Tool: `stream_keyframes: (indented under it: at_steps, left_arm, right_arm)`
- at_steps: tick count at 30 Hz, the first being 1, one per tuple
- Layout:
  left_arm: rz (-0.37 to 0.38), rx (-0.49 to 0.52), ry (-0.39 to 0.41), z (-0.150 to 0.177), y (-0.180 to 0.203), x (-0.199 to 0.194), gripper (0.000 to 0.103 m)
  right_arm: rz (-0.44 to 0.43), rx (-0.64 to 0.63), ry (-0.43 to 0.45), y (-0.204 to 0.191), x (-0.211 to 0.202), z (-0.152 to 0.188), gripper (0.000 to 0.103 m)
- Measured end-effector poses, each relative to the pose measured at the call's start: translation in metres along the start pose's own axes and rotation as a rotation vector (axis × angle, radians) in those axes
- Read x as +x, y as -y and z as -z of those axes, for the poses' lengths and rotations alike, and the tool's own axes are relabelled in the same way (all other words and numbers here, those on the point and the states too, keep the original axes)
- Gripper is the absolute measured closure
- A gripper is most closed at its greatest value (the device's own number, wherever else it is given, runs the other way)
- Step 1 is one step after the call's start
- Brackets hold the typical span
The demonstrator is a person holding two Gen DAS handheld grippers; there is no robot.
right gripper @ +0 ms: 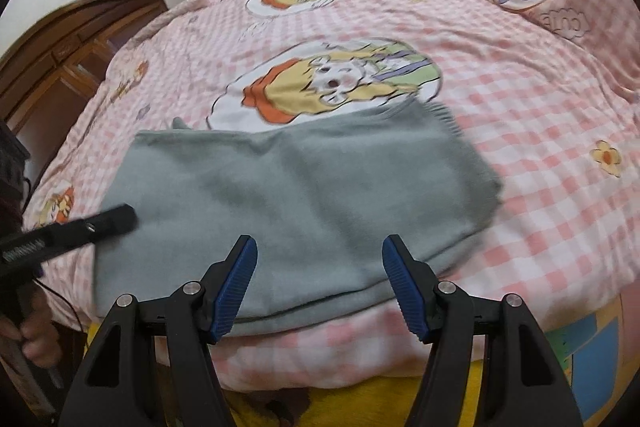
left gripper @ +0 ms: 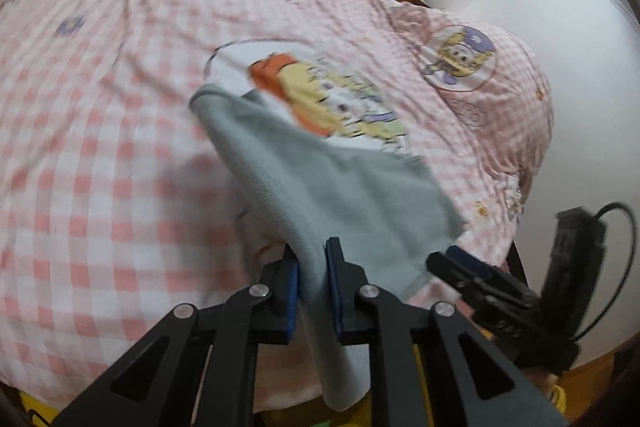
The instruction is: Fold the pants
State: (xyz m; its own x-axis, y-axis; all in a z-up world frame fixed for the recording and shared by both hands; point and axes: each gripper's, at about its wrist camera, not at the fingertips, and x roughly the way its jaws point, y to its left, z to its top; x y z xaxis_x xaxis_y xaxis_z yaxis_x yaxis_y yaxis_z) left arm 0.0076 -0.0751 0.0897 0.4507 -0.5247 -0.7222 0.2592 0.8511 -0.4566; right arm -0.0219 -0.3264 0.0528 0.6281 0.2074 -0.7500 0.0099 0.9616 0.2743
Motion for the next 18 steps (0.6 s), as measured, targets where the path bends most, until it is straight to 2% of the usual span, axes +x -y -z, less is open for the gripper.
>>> stream_keyframes:
  at_steps: [4, 9, 15, 18]
  left_arm:
    - [-0.003, 0.062, -0.029, -0.019, 0.038, -0.003, 0.09]
    - [-0.029, 0.129, -0.079, -0.04, 0.088, 0.02, 0.09]
    - [-0.032, 0.182, -0.153, -0.057, 0.141, 0.078, 0.09]
    - [-0.066, 0.217, -0.183, -0.059, 0.16, 0.113, 0.09]
  right_arm:
    - [0.0, 0.056, 0.048, 0.024, -0.017, 0.001, 0.036]
    - [-0.003, 0.127, 0.079, 0.053, -0.029, 0.005, 0.036]
    - [0.004, 0.179, 0.095, 0.08, -0.043, 0.017, 0.036]
    - [0.015, 0.204, 0.099, 0.092, -0.046, 0.023, 0.036]
